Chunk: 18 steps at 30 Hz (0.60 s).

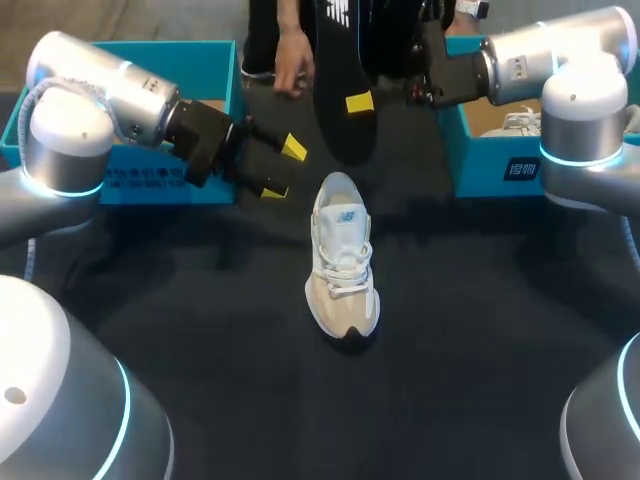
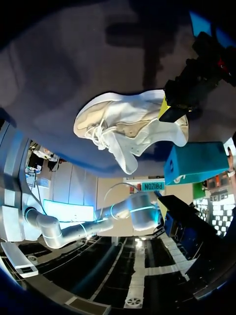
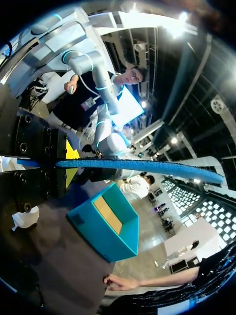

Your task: Take the shoe out of the shoebox, open the shoe tongue, remove and reinsert the insole, then place the shoe into the shoebox

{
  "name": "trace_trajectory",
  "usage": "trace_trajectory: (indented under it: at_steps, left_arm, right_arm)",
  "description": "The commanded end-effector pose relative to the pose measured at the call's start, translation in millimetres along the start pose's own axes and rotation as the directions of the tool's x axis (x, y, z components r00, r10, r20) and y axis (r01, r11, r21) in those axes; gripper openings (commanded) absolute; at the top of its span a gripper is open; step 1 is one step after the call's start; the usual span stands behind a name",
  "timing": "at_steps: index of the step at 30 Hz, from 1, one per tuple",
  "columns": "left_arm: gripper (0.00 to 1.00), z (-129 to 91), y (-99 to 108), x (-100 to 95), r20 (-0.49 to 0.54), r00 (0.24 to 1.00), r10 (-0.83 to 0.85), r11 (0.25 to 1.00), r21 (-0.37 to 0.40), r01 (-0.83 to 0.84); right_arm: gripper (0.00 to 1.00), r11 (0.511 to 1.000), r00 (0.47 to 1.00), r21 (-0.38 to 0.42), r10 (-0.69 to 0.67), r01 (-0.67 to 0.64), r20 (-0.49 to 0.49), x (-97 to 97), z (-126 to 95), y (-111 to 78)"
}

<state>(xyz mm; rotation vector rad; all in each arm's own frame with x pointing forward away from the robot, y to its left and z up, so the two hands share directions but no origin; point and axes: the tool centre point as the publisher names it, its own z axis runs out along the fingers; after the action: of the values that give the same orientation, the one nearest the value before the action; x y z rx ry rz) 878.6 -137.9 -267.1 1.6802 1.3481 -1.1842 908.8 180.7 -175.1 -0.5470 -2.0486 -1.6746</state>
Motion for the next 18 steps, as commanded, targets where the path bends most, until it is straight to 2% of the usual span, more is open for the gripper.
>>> trace_trajectory:
  at_steps: [1,3,9,18]
  left_arm:
    - [1.00,-3,3,4.0,0.000,1.000,-0.005,1.000,0.003,0.005]
    - [1.00,-4,3,5.8,0.000,1.000,-0.009,1.000,0.002,0.009]
    - [1.00,-8,5,8.6,-0.002,0.999,-0.041,0.999,0.005,0.041]
    - [1.00,-11,1,11.0,-0.005,0.992,-0.126,0.992,0.026,0.126]
  right_arm:
    - [0.00,1.000,1.000,0.001,0.000,0.000,0.000,-0.7,1,0.4]
    - [0.00,1.000,1.000,0.001,0.000,0.000,0.000,-0.7,1,0.4]
    - [0.00,1.000,1.000,-0.018,-0.022,0.022,0.020,-21.0,3,-10.4]
    - [0.00,0.999,0.999,-0.002,-0.038,0.038,0.003,-40.5,5,-26.2]
